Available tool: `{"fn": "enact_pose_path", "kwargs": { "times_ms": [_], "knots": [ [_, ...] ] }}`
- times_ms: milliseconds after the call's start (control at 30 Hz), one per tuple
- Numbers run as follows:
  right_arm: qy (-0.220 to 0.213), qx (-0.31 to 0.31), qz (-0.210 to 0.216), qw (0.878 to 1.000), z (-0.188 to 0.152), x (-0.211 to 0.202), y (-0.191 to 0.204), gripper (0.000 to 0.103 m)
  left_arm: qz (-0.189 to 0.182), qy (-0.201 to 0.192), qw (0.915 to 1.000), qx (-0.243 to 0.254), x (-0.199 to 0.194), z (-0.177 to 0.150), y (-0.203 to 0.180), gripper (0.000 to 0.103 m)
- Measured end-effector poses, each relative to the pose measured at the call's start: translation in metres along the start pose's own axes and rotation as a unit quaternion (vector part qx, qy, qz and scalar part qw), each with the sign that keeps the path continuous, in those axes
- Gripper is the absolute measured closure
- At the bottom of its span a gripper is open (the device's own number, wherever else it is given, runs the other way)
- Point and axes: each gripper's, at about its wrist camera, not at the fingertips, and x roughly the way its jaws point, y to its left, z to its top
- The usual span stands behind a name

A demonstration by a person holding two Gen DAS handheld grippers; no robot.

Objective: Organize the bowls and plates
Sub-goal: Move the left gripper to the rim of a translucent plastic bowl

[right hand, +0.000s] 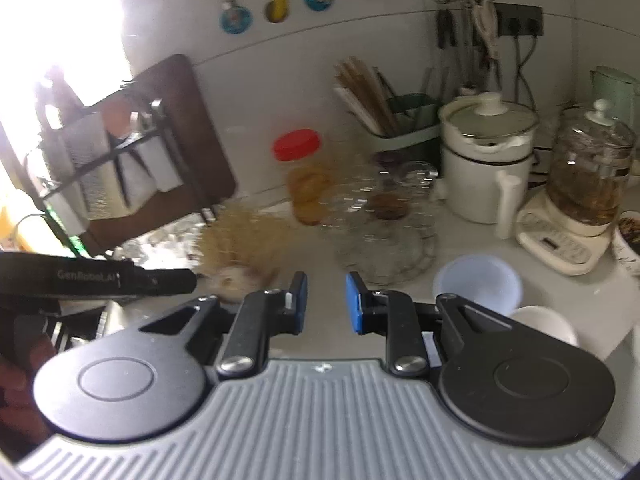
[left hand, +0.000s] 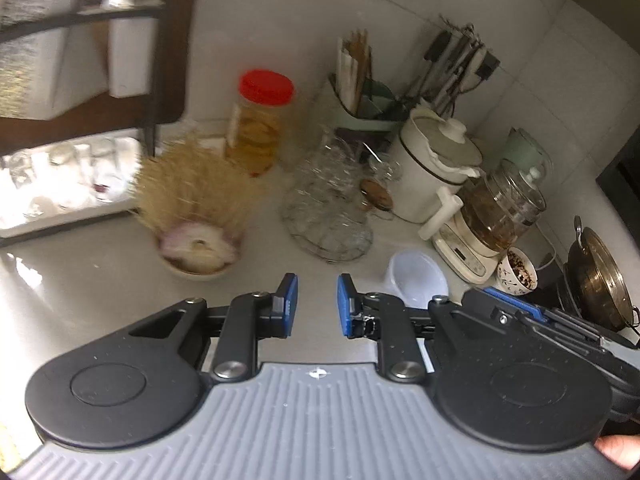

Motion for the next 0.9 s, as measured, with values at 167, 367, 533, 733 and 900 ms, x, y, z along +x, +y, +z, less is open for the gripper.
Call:
{"fn": "enact_pose_path", "kwargs": {
  "times_ms": [167, 367, 533, 733, 900],
  "knots": [
    [0.008, 0.003, 0.003, 1.000, 0.002, -0.002, -0.044, 0.078, 0.000, 0.010, 0.9999, -0.006, 0.027, -0.002, -0.036, 0.080],
    [0.006, 0.013, 0.012, 1.000, 0.005, 0.000, -0.090, 0.078, 0.000, 0.020, 0.9998, 0.003, 0.055, -0.013, -0.084, 0.079],
    [0.015, 0.032, 0.012, 0.999, 0.004, 0.006, -0.125, 0.078, -0.002, 0.038, 0.9993, 0.002, 0.084, -0.017, -0.108, 0.079],
    [0.029, 0.056, -0.003, 0.998, 0.002, 0.016, -0.165, 0.077, 0.019, 0.056, 0.9977, 0.032, 0.126, -0.014, -0.128, 0.073],
    [0.037, 0.075, -0.013, 0.996, 0.005, 0.031, -0.197, 0.076, 0.029, 0.075, 0.9963, 0.032, 0.161, -0.012, -0.135, 0.063]
  ]
}}
